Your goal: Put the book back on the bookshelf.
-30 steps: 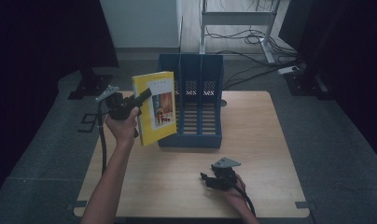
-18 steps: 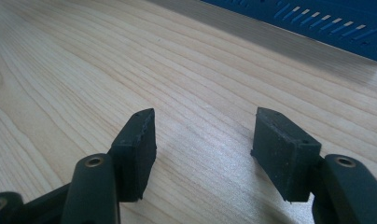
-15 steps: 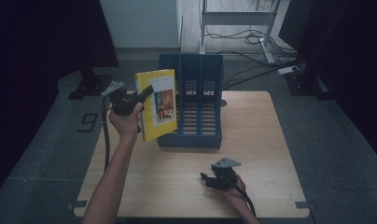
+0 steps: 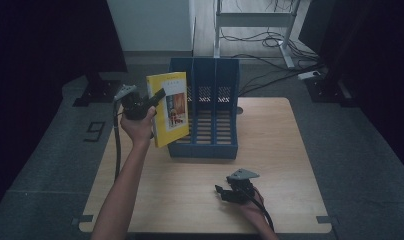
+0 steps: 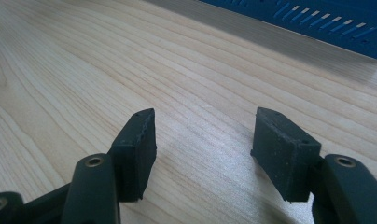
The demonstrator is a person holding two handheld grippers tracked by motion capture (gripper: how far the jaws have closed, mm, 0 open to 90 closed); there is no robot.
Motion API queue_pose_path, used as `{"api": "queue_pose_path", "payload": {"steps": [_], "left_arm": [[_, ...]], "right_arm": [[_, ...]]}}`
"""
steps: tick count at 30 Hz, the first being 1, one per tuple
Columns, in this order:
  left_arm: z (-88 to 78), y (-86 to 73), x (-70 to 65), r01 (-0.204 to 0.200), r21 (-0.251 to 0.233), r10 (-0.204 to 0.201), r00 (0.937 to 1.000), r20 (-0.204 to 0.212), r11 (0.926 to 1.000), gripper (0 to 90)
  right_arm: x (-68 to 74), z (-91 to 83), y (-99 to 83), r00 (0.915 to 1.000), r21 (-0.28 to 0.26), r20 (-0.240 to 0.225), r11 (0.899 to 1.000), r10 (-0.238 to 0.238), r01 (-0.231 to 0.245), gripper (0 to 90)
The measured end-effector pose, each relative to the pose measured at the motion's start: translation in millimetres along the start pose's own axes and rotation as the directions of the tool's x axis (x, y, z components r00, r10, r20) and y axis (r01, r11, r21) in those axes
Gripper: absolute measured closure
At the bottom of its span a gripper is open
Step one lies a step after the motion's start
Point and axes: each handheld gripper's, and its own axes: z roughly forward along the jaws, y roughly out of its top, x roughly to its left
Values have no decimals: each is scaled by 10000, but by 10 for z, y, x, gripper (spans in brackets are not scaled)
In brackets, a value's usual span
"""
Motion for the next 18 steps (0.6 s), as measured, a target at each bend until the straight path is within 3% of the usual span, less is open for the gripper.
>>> {"api": "queue_pose_path", "payload": {"steps": [12,18], "left_arm": [[152,-44,65,-29,-25,28,9994,-343,10000,757],[260,-66,55,-323,112,328,9981,-526,9994,757]], "right_arm": [[-6,-5,-3,10000,12,-55,10000,-31,31,389],[-10,-5,-3,10000,3,-90,10000,-2,2,389]]}}
